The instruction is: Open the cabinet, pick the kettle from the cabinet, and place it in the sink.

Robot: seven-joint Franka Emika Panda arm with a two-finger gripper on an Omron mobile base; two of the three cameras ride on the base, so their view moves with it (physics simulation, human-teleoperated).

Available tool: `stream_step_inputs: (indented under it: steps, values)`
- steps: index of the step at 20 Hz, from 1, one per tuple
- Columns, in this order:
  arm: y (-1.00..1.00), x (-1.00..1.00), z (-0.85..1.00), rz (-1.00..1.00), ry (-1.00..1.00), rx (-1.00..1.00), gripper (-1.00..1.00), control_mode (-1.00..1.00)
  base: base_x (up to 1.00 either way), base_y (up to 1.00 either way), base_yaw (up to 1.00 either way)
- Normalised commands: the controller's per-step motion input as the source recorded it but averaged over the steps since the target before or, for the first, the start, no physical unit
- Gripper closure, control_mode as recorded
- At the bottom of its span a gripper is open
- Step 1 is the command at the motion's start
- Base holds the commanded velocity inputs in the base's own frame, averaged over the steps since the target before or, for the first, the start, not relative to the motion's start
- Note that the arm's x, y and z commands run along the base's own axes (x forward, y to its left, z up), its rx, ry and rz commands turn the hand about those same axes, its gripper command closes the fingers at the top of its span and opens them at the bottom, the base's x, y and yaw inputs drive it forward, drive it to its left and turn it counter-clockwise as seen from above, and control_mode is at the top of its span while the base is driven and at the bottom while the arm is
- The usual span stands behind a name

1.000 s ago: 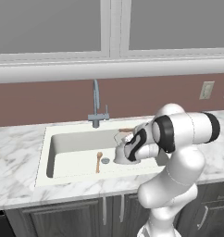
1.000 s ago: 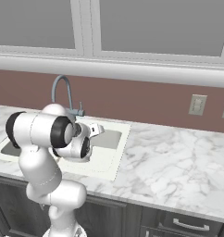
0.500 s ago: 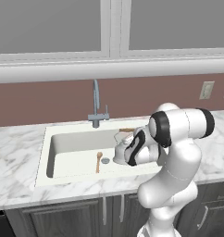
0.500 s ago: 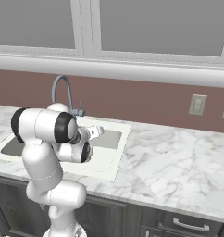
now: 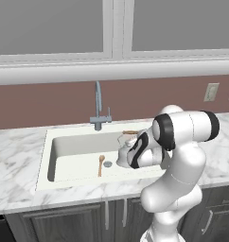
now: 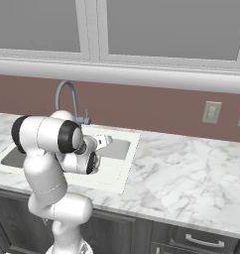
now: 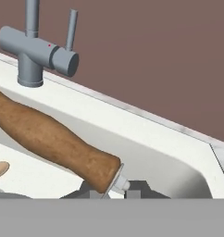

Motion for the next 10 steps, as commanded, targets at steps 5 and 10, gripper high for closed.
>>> stream_step_inputs:
  steps: [5, 10]
  values:
    - [-0.01, 0.01, 0.01, -0.04, 0.0, 0.0, 1.0, -1.0, 0.0, 0.0, 0.0]
    - [0.0, 0.02, 0.0, 0.0, -0.02, 0.0, 1.0, -1.0, 0.0, 0.0, 0.0]
